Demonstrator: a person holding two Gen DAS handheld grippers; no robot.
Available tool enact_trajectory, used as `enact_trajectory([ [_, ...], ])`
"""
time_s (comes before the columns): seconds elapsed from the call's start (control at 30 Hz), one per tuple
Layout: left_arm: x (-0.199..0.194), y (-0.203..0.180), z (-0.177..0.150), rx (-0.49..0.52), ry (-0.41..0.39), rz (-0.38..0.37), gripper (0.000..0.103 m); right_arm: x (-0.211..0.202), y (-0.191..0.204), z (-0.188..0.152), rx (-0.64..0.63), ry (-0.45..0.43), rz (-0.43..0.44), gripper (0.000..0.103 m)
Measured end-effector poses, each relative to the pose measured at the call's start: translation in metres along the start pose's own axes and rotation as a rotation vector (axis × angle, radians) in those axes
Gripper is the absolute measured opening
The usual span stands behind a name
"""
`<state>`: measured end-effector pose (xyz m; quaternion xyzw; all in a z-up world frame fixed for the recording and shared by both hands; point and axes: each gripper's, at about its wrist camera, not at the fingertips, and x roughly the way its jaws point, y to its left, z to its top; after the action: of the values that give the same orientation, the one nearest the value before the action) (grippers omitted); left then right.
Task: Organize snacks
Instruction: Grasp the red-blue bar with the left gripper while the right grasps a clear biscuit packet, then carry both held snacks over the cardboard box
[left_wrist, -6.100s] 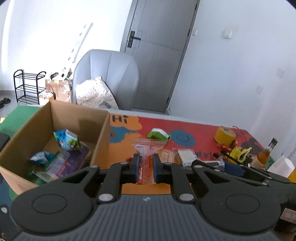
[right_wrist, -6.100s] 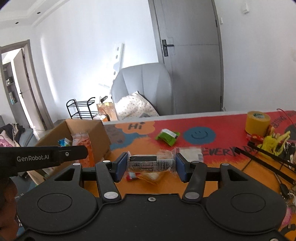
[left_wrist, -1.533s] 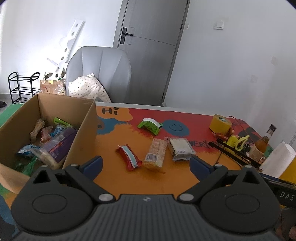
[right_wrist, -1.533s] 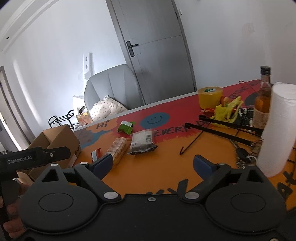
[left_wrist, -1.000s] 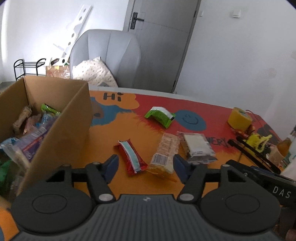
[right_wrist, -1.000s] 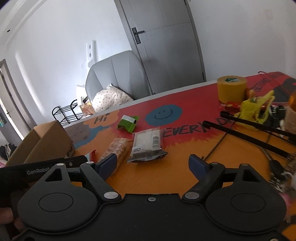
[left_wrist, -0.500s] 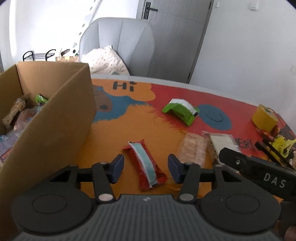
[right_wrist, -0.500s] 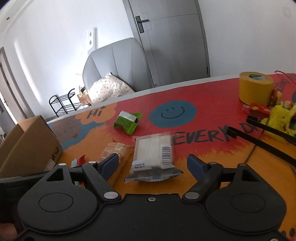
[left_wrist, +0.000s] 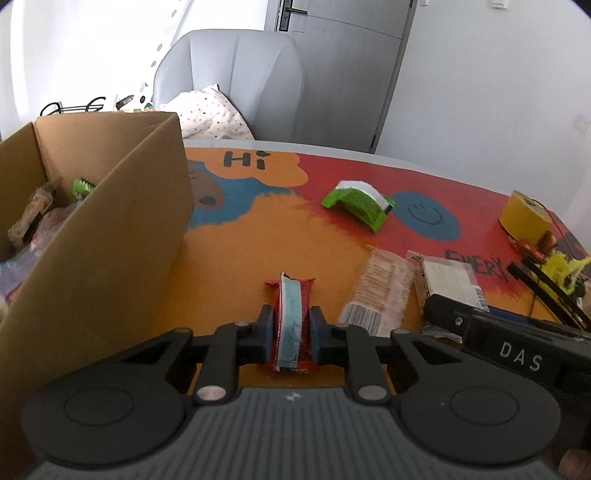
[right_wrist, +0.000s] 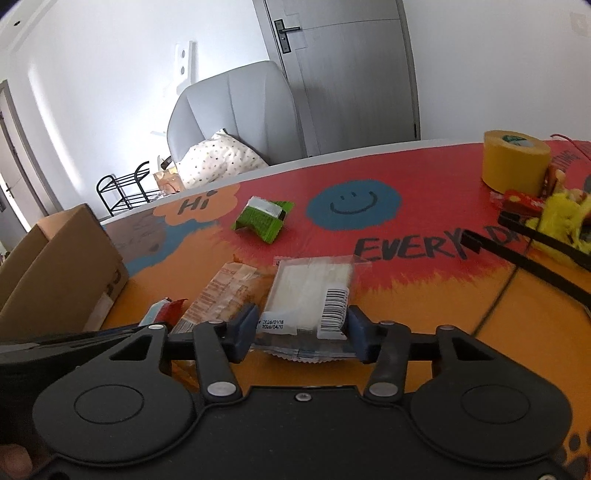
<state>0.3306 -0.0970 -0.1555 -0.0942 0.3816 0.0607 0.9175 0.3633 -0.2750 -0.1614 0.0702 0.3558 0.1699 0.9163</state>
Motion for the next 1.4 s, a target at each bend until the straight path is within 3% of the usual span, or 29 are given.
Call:
enact_trajectory([
  [0.57,-0.059,0.003,-0.017,0.035,-0.046,-0.050,0.019,-0.061,0.015,-0.026,0.000,-0.040,0.007,0.046],
  [1.0,-0.116,0.015,-0.013,0.031,-0.141,-0.076,0.019,-0.098,0.045,-0.019,-0.045,-0.130,0.045,0.046],
  [1.4,-0.157,0.054,-0.001,-0.018,-0.227,-0.053,0.019,-0.107,0.089,-0.005,-0.099,-0.179,0.117,0.046],
])
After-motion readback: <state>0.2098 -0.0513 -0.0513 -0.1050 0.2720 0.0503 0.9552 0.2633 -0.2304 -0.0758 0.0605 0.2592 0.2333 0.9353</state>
